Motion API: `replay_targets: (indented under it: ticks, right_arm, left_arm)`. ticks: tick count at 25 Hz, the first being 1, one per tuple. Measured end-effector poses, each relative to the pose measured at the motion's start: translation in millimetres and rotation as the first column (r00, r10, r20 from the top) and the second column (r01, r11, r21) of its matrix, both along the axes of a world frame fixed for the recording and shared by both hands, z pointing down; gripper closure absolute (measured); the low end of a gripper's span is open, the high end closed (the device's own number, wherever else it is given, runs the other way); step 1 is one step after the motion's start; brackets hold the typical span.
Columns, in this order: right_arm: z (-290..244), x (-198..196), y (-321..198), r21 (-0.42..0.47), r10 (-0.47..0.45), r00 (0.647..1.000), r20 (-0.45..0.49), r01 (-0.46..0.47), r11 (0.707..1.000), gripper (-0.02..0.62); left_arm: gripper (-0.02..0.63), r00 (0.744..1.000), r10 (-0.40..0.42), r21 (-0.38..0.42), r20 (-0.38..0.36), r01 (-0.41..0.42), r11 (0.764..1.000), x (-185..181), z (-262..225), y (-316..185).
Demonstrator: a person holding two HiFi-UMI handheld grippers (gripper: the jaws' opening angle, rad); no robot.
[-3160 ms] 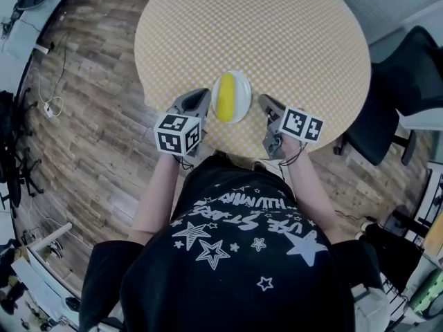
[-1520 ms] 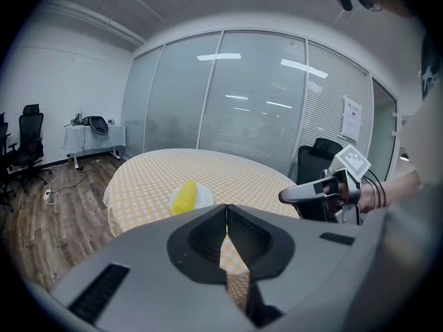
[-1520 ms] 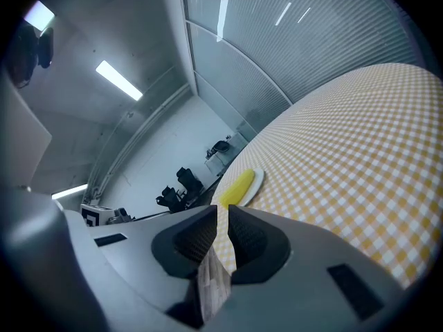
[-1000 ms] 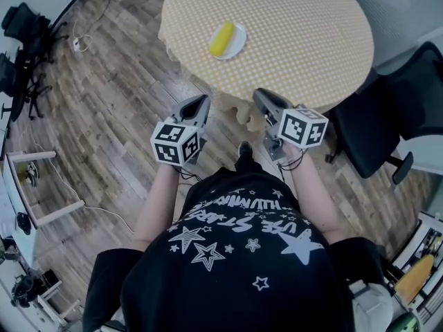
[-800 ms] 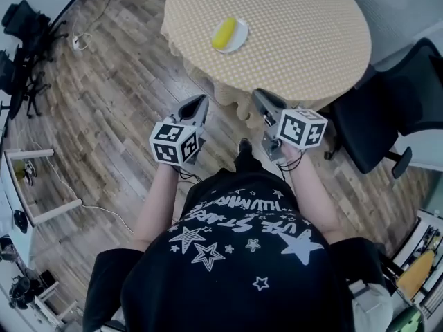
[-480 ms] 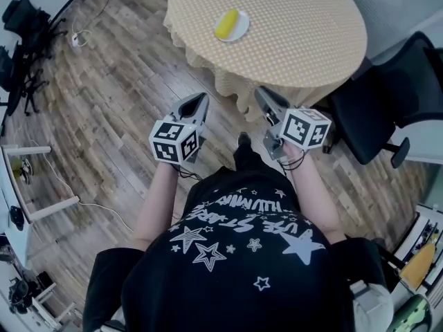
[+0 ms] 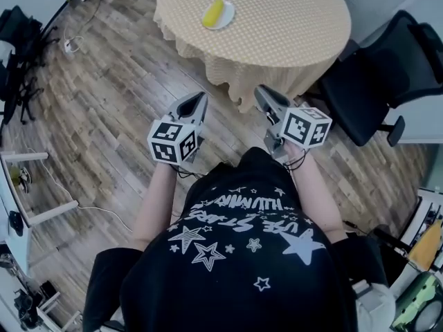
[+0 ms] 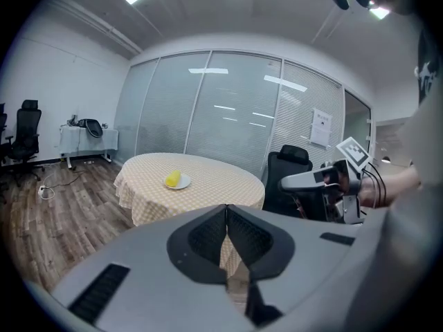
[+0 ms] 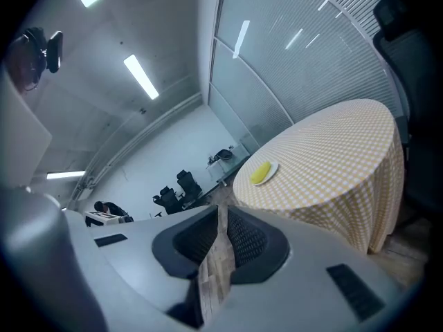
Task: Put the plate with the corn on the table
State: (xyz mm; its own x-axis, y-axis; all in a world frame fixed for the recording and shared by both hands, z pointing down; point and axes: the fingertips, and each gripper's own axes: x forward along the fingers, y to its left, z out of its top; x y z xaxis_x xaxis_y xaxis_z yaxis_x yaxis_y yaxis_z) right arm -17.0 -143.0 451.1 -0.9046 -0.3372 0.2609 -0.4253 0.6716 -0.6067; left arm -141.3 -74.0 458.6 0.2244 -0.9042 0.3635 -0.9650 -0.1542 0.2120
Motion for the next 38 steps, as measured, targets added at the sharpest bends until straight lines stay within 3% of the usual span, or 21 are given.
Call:
replay_targets:
  ticks: [8,18,27,38]
  right_arm:
    - [-19.0,27.6,25.3,0.027,-0.01,0.999,0.051,0.009,1.0,0.538]
    - [-17.0,136.6,93.2,0.07,-0.035,0.999,0.021,0.034,0.997,0.538]
    - [-30.4,225.1,160.1,0.103,-0.022,1.0,0.002,0.022,0.994,0.54]
    - [-48.0,258.3,226.8,0.145,-0.063,0.997,-0.044,0.069,0.987,0.54]
  left_arm:
    - [0.597,1.0,0.003,-0.004,0.02,-0.003,1.0,38.7,-6.3,28.1]
    - [0.597,1.0,0.005,0.061,0.017,-0.006,0.998,148.5,-25.8,77.2]
    - [0.597,1.0,-0.006,0.103,0.018,0.005,0.995,226.1,-49.7,141.0]
    - [0.597,0.999,-0.043,0.115,0.016,0.041,0.992,264.6,-69.7,213.2]
